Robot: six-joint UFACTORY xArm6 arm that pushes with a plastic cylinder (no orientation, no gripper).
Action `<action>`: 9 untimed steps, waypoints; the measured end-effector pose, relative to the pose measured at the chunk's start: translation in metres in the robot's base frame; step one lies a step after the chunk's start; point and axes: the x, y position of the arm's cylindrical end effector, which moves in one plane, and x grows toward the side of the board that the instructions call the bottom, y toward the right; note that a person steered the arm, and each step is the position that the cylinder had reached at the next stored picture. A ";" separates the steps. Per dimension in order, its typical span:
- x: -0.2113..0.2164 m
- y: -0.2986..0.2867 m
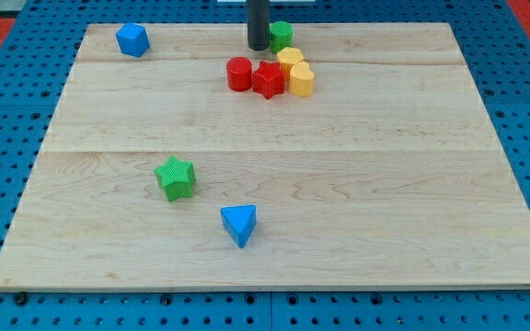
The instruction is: Push the yellow hexagon diagonally to the top right side of the yellow heart
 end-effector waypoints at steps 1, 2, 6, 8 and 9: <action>0.009 0.000; 0.029 0.000; 0.004 0.128; 0.001 0.149; -0.008 0.159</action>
